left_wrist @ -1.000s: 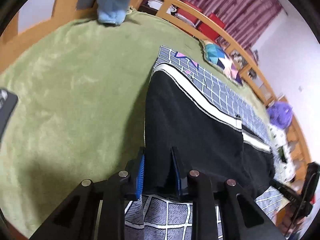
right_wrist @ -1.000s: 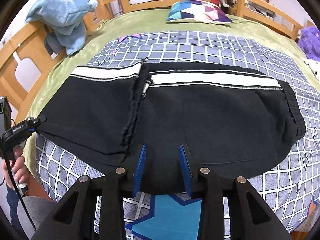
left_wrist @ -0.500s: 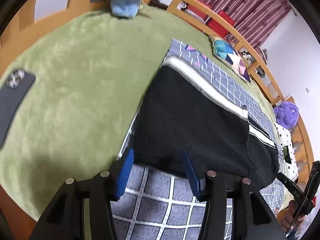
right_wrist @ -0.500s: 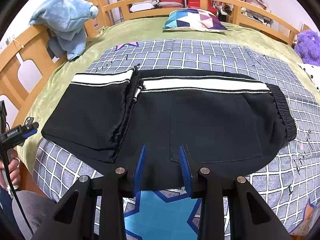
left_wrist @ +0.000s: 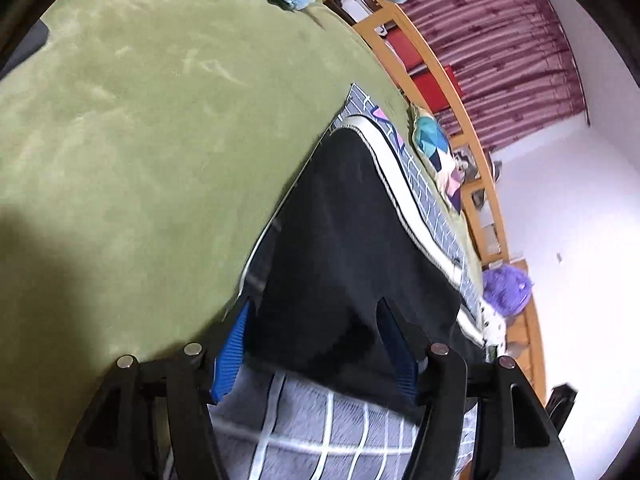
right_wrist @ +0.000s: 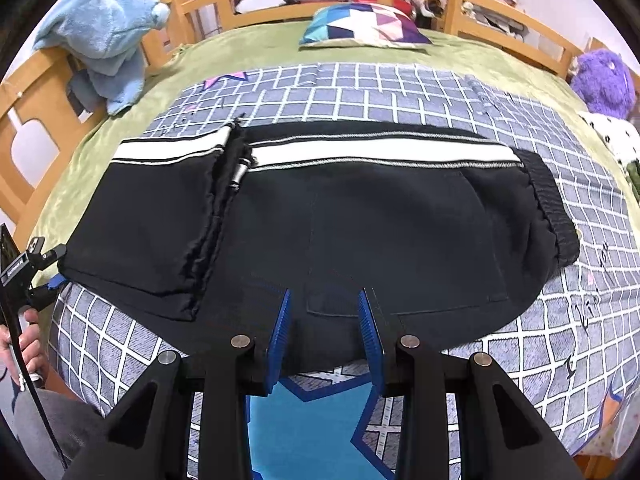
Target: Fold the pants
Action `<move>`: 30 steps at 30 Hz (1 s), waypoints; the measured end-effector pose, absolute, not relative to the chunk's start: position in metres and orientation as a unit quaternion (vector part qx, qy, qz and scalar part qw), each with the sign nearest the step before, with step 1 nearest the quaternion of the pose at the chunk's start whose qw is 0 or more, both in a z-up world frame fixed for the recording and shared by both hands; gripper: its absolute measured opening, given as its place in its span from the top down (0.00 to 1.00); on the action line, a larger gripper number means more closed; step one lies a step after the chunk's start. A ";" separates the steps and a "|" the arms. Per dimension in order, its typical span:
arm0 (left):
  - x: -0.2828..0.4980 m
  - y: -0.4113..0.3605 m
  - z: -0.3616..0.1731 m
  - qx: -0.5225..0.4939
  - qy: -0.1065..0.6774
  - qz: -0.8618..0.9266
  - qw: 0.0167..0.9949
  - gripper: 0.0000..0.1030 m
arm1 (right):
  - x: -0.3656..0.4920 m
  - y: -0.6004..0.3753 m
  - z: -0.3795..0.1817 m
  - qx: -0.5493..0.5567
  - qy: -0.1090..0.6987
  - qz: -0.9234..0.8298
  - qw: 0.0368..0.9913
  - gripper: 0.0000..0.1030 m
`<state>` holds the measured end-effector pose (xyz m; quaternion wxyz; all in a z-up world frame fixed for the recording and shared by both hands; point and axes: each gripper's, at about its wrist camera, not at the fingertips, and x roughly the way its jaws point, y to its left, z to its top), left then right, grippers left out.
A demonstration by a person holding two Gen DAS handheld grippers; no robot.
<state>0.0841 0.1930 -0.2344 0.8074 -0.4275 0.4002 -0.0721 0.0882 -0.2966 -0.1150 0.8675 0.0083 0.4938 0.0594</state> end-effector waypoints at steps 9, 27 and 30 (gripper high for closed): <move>0.100 0.169 -0.188 -0.371 0.391 -0.047 0.841 0.77 | 0.092 -0.305 -0.104 0.044 0.483 0.051 0.873 0.67; 0.131 -0.134 -0.040 -0.115 0.416 -0.234 0.871 0.82 | 0.079 -0.396 -0.090 0.126 0.440 0.029 0.888 0.67; 0.133 -0.168 -0.064 -0.109 0.443 -0.271 0.848 0.82 | 0.082 -0.418 -0.103 0.119 0.454 0.010 0.883 0.67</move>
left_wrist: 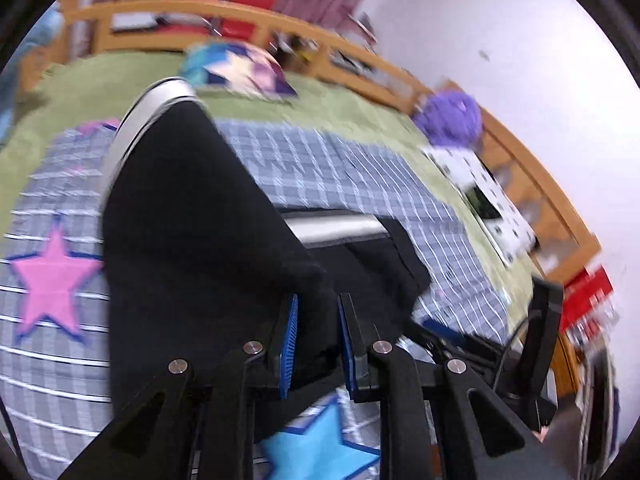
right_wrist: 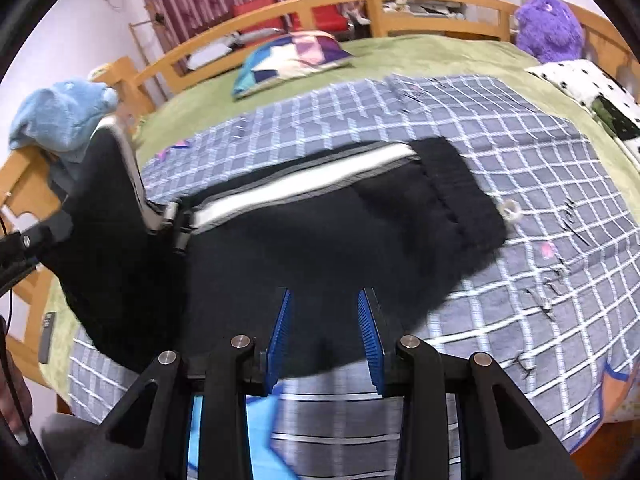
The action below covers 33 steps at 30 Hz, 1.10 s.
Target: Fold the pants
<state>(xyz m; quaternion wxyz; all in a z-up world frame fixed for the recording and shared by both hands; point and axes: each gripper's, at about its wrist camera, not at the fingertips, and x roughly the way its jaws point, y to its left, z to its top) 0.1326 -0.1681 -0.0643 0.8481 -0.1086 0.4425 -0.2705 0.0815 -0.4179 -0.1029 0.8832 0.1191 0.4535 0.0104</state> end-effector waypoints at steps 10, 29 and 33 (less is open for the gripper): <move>0.106 -0.127 -0.053 -0.094 0.424 -0.265 0.861 0.46 | 0.104 -0.432 -0.126 0.187 0.462 0.067 0.864 0.61; 0.142 -0.005 -0.072 -0.117 0.450 -0.138 0.874 0.44 | 0.197 -0.343 -0.095 0.082 0.442 0.210 0.868 0.92; 0.144 0.000 -0.073 -0.102 0.450 -0.134 0.877 0.44 | 0.182 -0.395 -0.053 0.007 0.404 0.146 0.903 0.92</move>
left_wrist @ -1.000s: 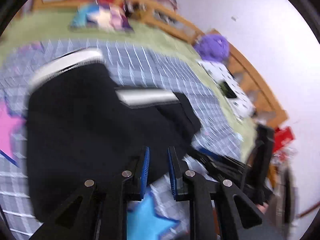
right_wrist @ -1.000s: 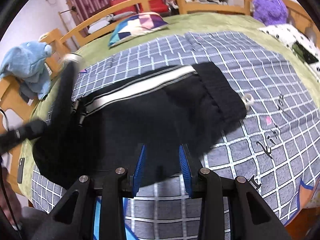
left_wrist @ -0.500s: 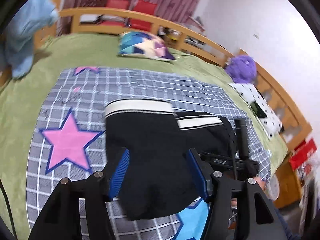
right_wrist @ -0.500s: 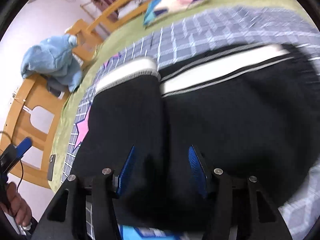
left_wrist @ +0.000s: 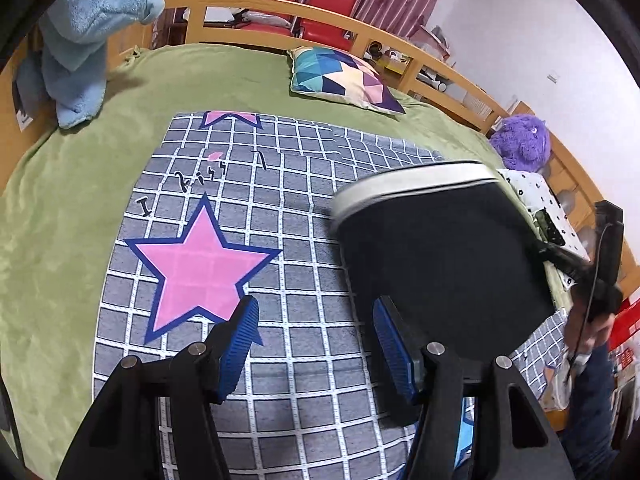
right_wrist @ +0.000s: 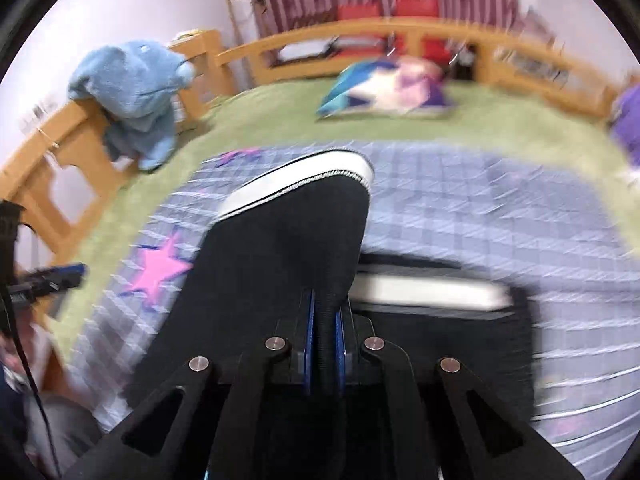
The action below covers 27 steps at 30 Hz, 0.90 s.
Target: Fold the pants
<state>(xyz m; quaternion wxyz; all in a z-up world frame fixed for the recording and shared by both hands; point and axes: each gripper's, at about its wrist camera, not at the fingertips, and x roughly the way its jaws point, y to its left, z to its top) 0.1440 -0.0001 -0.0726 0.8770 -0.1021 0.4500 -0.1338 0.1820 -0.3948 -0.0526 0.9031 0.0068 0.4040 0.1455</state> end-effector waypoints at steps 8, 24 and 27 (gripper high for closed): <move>0.155 -0.024 -0.086 -0.122 0.485 -0.167 0.850 0.44 | 0.189 -0.503 -0.151 -0.008 0.487 -0.009 0.874 0.95; 0.131 -0.148 -0.123 -0.040 0.508 -0.284 0.812 0.40 | 0.119 -0.484 -0.165 0.096 0.480 0.045 0.871 0.81; 0.124 -0.168 -0.166 -0.040 0.549 -0.301 0.779 0.40 | 0.109 -0.481 -0.157 0.078 0.482 0.044 0.872 0.81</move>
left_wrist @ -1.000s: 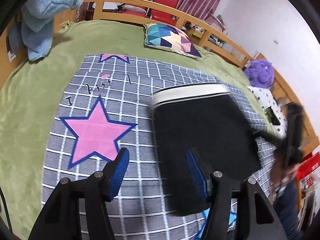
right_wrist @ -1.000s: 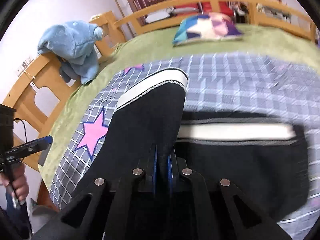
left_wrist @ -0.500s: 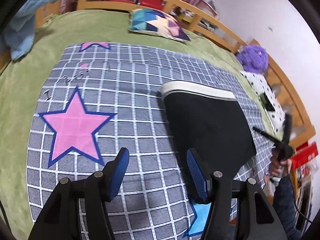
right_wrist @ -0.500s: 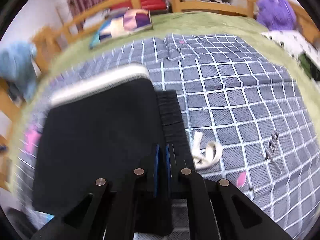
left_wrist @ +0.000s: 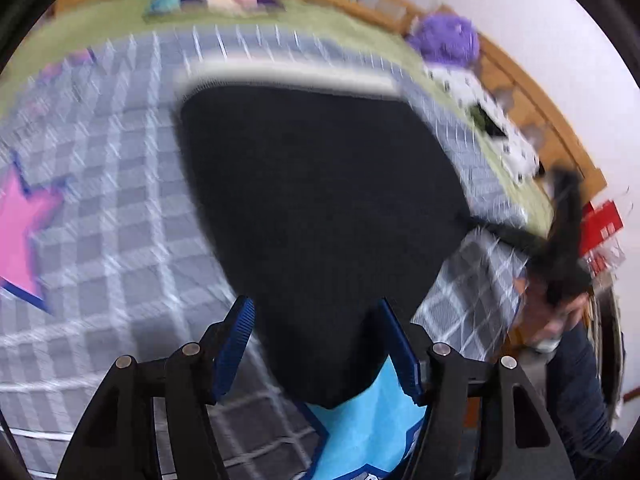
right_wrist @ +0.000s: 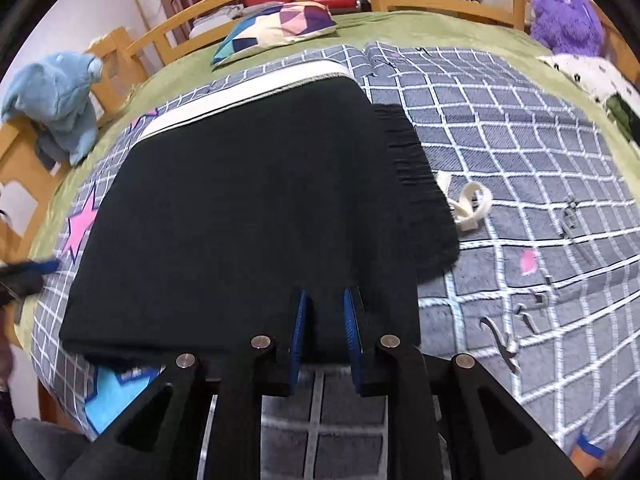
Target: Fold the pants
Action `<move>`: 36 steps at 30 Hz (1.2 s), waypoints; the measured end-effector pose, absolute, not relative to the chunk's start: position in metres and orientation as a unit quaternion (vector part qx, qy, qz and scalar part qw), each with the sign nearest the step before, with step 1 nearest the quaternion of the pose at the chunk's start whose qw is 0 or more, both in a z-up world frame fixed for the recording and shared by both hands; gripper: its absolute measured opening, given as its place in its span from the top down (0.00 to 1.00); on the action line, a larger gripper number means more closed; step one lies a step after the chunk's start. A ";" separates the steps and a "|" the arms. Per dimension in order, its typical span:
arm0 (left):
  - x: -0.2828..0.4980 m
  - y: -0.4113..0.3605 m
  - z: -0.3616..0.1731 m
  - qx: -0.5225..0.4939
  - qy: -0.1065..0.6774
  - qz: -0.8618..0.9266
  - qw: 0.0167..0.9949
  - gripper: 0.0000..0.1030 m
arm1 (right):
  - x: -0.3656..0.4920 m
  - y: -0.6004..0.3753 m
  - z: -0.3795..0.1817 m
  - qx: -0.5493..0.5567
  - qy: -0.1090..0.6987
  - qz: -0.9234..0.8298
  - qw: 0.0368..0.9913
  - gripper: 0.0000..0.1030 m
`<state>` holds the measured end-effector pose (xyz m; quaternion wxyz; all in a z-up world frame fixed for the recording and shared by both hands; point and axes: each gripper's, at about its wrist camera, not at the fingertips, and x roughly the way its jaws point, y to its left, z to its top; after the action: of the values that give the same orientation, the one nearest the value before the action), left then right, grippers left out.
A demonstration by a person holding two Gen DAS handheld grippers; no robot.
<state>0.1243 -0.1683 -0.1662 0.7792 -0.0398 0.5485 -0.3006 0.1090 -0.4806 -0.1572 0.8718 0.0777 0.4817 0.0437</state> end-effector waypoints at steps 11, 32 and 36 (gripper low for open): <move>0.131 -0.145 -0.169 -0.073 0.545 -0.335 0.765 0.38 | 0.164 -0.523 -0.145 0.140 0.444 0.009 0.885 0.55; 0.154 -0.100 -0.173 -0.150 0.492 -0.266 0.815 0.36 | 0.160 -0.543 -0.137 0.103 0.416 -0.017 0.903 0.92; 0.162 -0.119 -0.177 -0.160 0.490 -0.275 0.812 0.36 | 0.165 -0.543 -0.160 0.090 0.447 -0.025 0.890 0.86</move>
<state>0.1622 -0.1186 -0.1766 0.8118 -0.1596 0.4900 -0.2747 0.1651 -0.5429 -0.1599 0.8896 0.0899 0.4472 -0.0253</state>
